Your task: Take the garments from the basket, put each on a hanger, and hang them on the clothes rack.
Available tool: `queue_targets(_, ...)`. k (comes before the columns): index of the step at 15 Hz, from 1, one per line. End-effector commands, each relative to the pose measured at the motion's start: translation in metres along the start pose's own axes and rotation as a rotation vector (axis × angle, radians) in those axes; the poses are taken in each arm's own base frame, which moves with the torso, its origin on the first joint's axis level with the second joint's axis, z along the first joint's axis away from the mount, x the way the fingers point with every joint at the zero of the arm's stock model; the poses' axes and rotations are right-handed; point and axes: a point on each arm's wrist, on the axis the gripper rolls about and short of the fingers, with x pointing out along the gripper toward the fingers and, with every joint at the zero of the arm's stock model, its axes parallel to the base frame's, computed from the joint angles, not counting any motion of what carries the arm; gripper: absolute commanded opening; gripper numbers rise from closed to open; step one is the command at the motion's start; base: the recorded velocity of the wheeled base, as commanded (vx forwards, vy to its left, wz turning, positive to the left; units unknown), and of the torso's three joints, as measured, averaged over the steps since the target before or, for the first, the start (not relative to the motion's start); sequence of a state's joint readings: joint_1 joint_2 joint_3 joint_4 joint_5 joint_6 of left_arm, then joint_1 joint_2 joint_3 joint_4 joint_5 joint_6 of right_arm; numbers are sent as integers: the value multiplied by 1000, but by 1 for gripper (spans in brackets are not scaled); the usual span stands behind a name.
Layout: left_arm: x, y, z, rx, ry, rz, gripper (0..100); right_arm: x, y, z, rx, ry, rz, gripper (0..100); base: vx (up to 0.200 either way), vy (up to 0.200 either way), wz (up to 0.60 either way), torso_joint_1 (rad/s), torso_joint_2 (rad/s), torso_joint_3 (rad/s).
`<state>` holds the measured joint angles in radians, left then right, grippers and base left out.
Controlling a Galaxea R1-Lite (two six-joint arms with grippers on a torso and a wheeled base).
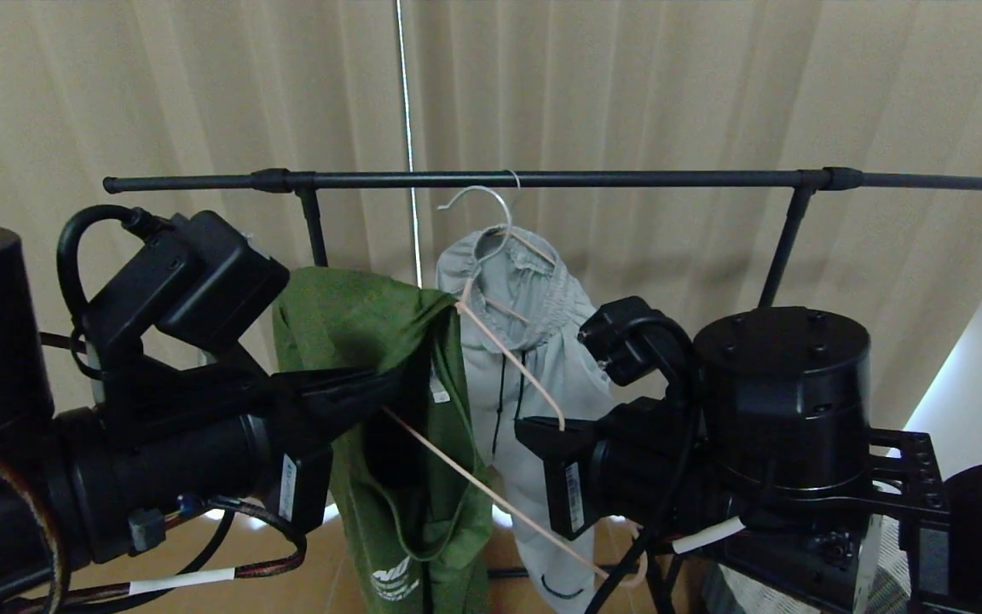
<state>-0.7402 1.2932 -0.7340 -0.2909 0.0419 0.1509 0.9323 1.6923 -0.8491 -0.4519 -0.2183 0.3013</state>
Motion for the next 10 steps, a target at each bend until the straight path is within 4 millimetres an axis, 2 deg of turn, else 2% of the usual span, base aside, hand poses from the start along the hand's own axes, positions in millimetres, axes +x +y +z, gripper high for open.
queue_targets(1, -4, 0, -1, 6, -5, 0, 100, -9, -2, 3, 4, -16, 3, 0, 0, 0, 0, 0, 0, 0)
queue_targets(3, -13, -1, -4, 24, -15, 1, 100, -15, -13, -2, 10, -5, -30, 0, 0, 0, 0, 0, 0, 0)
queue_targets(5, -25, -2, -15, 47, -59, 6, 100, -30, -27, -5, 21, -10, -59, 0, 0, 0, 0, 0, 0, 0)
queue_targets(8, -27, -3, -25, 73, -115, 19, 100, -44, -44, -6, 19, -24, -111, 0, 0, 0, 0, 0, 0, 0)
queue_targets(10, -32, -1, -27, 76, -129, 35, 100, -55, -64, -11, -41, -15, -168, 0, 0, 0, 0, 0, 0, 0)
